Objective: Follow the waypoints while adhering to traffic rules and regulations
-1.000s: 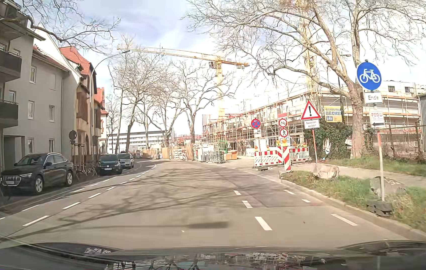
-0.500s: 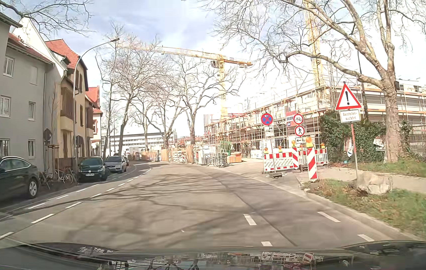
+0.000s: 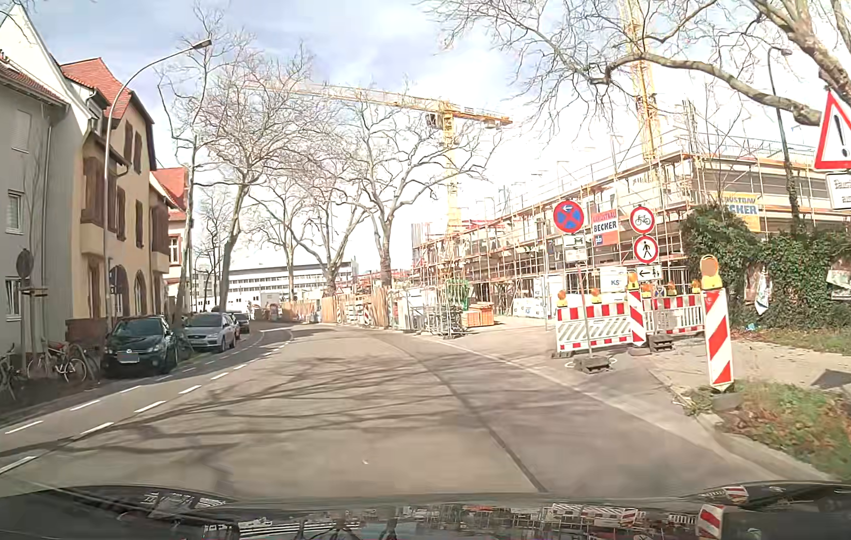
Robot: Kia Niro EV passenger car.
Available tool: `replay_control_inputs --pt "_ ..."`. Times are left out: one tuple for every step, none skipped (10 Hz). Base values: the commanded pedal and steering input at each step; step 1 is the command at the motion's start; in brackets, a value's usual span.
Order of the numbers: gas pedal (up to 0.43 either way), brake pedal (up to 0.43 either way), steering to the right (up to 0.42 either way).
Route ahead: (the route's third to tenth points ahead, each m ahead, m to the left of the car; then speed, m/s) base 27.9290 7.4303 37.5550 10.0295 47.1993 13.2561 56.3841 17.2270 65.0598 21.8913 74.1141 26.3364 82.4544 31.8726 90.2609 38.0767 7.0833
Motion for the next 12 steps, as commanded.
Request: replay_control_inputs --pt "0.067 0.000 -0.021" --pt "0.067 0.000 -0.022" --pt "0.067 0.000 -0.024" --pt "0.067 0.000 -0.026" --pt "0.067 0.000 -0.030" --pt "0.067 0.000 -0.035" --pt "0.067 0.000 -0.037" --pt "0.067 0.000 -0.039" --pt "0.067 0.000 -0.040" --pt "0.067 0.000 -0.040" --pt "0.067 0.000 -0.042" --pt "0.067 0.000 -0.044"
